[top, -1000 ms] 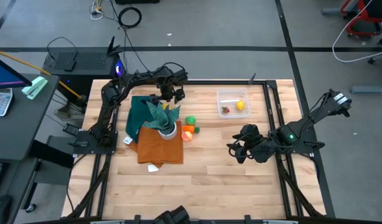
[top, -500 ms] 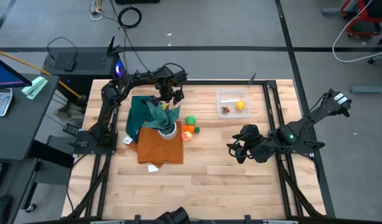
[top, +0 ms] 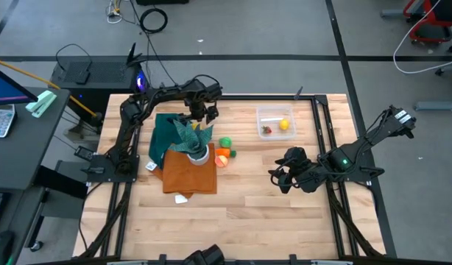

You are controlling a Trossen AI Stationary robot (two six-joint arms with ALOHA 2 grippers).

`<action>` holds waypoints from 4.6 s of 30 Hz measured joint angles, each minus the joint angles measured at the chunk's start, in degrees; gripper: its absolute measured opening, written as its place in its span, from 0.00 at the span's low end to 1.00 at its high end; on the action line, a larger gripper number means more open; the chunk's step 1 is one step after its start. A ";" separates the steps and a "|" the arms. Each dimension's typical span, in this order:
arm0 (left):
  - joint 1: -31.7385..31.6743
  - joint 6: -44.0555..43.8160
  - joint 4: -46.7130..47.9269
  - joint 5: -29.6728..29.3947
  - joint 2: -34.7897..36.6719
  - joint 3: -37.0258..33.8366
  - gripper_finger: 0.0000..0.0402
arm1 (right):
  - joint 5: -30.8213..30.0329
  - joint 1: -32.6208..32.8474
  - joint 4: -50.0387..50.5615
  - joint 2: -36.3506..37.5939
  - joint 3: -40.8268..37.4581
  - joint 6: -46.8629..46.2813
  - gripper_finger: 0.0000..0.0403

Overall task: Pick and placing Produce into tupperware
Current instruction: Put the lemon into the transparent bin

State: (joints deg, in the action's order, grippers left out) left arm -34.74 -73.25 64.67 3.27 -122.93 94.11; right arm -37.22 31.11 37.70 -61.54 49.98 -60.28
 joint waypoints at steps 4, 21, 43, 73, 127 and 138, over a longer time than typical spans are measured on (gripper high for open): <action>-0.07 0.55 0.07 0.53 -1.16 0.00 1.00 | 0.01 0.00 0.01 0.00 0.00 0.01 0.54; 0.57 3.50 -1.61 -0.24 -2.71 0.00 0.96 | -0.01 0.01 0.05 0.00 0.00 -0.01 0.54; 0.59 8.41 -3.22 -0.68 -2.39 0.08 0.54 | -0.01 0.00 0.03 0.00 0.00 -0.12 0.54; -0.05 23.52 -1.13 -2.20 -1.70 27.20 0.55 | 0.19 0.00 0.03 0.02 -0.02 -0.56 0.54; 9.18 39.17 -37.81 25.27 -7.50 31.72 0.55 | 3.19 -6.75 -0.11 0.11 7.50 -1.56 0.54; 9.09 36.71 -45.11 27.38 -11.26 31.76 0.55 | 3.27 -6.75 -0.44 0.11 7.49 -1.54 0.54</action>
State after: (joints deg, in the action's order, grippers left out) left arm -25.65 -36.55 19.56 30.64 -134.19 125.86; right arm -33.95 24.36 37.27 -61.43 57.47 -61.82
